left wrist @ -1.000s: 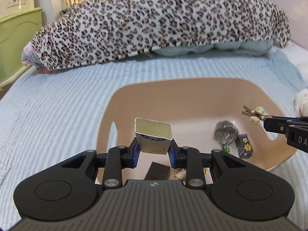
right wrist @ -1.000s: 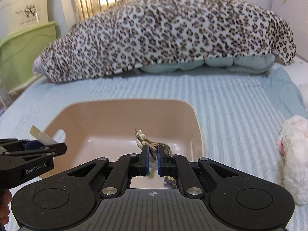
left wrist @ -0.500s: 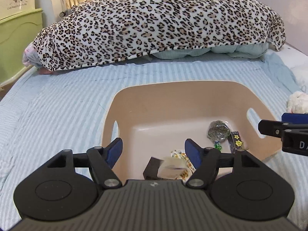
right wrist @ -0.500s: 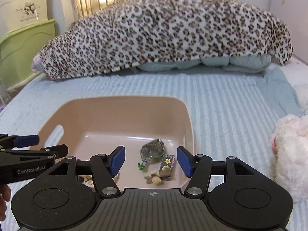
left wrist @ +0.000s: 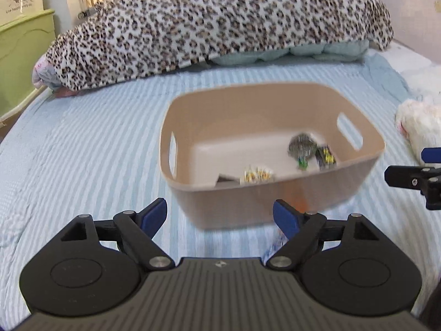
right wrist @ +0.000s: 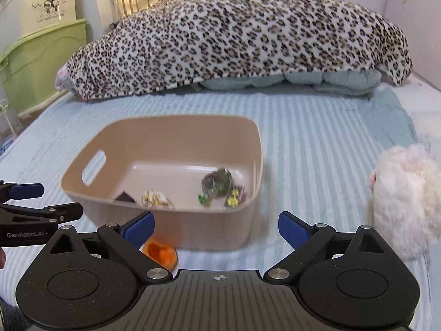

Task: Organize objects
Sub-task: 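Grasp the blue-and-white tissue pack with the left gripper while the right gripper grasps the orange cloth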

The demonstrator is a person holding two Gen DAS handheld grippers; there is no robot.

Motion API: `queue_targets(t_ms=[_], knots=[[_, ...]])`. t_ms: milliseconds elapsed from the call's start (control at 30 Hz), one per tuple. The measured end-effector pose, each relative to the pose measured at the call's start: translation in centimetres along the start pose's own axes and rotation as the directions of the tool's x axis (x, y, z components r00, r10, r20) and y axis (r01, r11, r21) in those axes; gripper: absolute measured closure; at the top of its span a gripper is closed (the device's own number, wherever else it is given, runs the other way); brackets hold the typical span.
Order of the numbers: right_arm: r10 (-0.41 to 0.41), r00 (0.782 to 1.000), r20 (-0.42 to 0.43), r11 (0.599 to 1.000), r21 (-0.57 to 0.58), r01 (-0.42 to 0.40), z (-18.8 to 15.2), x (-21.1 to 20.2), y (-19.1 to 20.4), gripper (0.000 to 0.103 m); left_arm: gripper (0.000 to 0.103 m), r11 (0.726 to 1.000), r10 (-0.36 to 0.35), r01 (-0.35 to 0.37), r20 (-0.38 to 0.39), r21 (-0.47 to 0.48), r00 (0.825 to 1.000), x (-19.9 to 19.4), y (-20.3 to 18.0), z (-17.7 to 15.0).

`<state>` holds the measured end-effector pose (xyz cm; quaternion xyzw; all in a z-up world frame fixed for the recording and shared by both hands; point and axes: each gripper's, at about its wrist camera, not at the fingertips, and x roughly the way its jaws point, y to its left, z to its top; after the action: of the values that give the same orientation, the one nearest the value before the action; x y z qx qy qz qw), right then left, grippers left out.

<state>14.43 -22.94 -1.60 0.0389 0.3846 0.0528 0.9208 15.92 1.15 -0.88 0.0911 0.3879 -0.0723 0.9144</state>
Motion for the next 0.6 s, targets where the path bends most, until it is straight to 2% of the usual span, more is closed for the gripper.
queue_targets(t_ms=[333, 600], knots=[[-0.017, 0.991, -0.132, 1.0, 0.015, 0.019, -4.2, 2.3, 0.1, 0.005, 0.018, 0.999, -0.043, 0.04, -0.151, -0.026, 0.988, 2.4, 0.3, -4.4], [-0.026, 0.983, -0.184, 1.0, 0.01, 0.028, -5.5, 3.8, 0.1, 0.005, 0.018, 0.991, -0.131, 0.124, -0.184, -0.044, 0.974, 4.0, -0.1, -6.0]])
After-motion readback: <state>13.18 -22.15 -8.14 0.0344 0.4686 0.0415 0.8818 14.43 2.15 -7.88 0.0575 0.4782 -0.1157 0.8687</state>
